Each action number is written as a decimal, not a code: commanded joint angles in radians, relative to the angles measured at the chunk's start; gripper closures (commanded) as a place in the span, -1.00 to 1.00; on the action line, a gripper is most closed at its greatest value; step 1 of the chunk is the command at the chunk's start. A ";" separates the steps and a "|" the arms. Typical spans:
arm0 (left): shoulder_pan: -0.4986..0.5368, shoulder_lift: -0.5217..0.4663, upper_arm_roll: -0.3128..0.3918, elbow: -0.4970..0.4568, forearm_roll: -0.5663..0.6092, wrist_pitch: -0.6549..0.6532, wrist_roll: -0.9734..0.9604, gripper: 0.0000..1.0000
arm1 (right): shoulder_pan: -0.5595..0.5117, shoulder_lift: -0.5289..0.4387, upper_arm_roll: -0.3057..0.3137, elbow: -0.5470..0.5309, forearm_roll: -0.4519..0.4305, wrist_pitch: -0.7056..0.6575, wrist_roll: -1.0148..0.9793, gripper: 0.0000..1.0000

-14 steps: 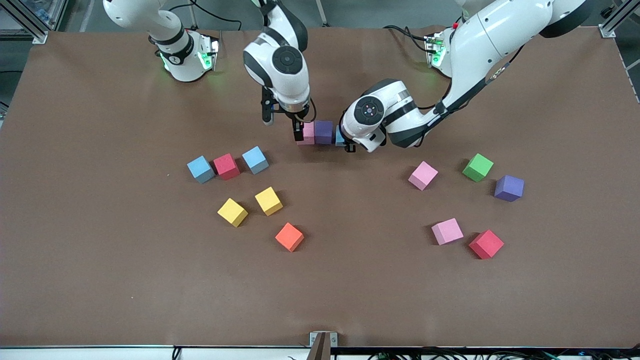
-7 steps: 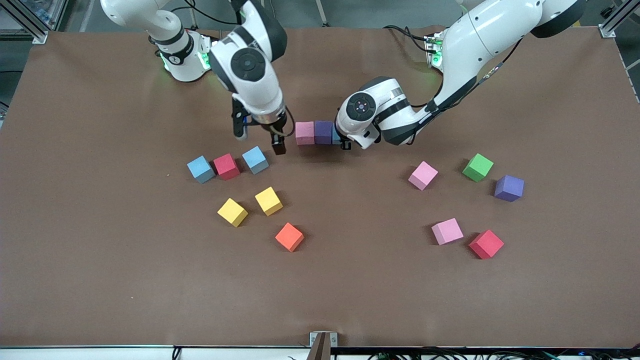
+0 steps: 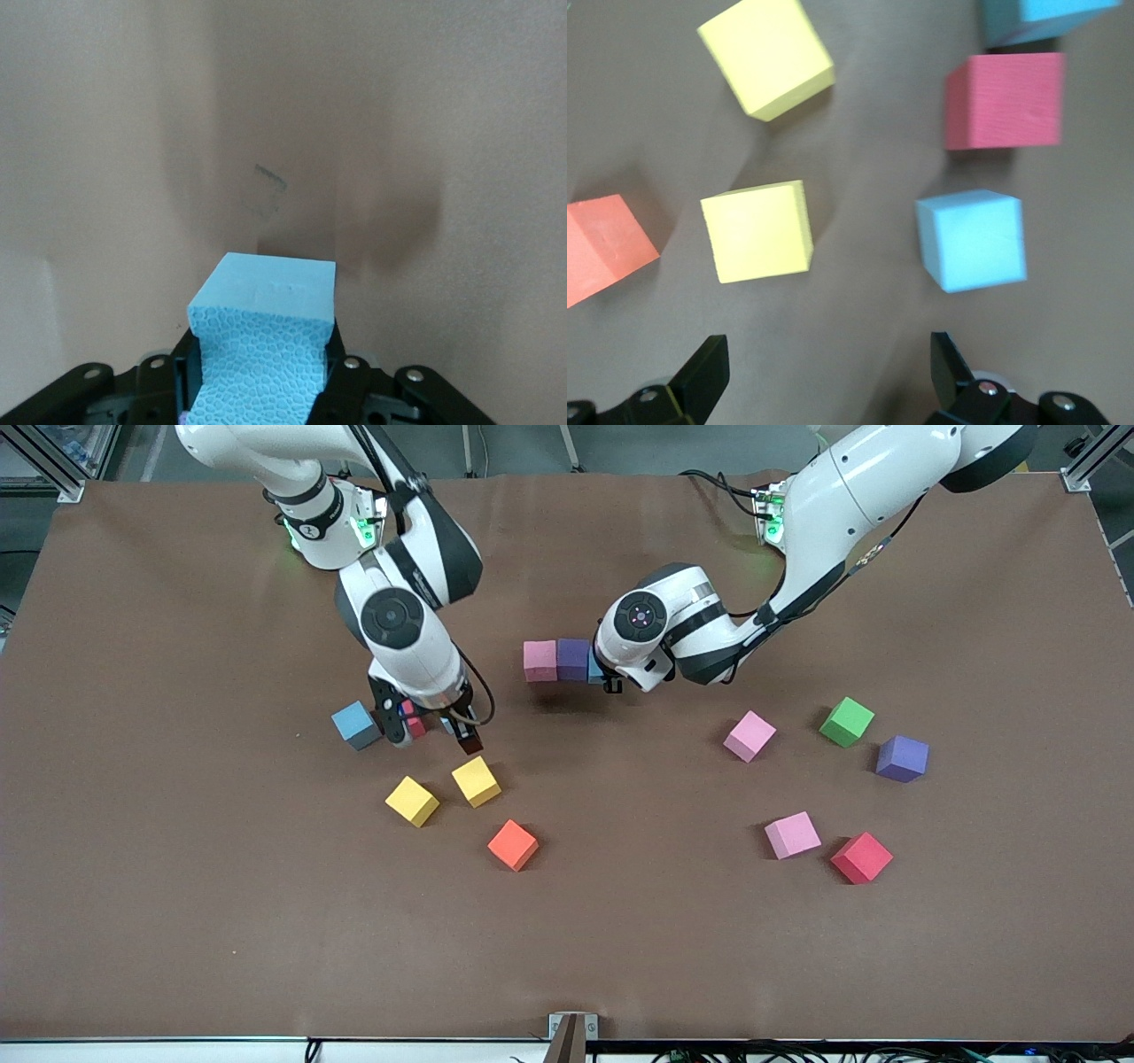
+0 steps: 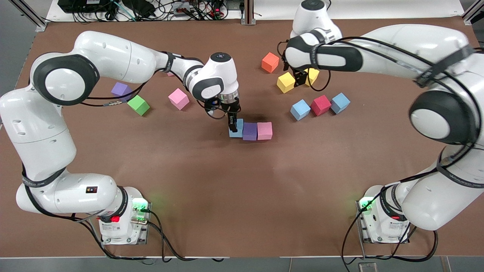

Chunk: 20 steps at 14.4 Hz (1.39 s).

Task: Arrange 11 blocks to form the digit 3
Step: 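Reach the right gripper to a yellow cube and grasp it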

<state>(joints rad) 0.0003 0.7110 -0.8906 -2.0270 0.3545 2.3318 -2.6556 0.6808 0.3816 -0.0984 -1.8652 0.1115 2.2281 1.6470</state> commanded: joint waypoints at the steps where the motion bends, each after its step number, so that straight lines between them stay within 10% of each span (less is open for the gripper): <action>1: -0.046 0.008 0.033 0.011 -0.017 0.017 -0.003 0.46 | -0.006 0.101 0.014 0.058 -0.062 0.085 -0.035 -1.00; 13: -0.048 0.022 0.039 0.039 -0.017 0.020 -0.032 0.40 | -0.027 0.246 0.014 0.116 -0.128 0.157 -0.021 -1.00; 17: -0.059 0.021 0.039 0.037 -0.017 0.020 -0.032 -1.00 | -0.040 0.258 0.014 0.136 -0.125 0.159 -0.021 -0.93; 20: -0.059 0.019 0.039 0.037 -0.015 0.017 -0.044 -1.00 | -0.043 0.258 0.014 0.138 -0.130 0.157 -0.021 -0.55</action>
<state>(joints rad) -0.0387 0.7163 -0.8637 -2.0073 0.3469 2.3400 -2.6839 0.6566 0.6330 -0.0979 -1.7423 0.0008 2.3889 1.6235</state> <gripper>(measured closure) 0.207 0.079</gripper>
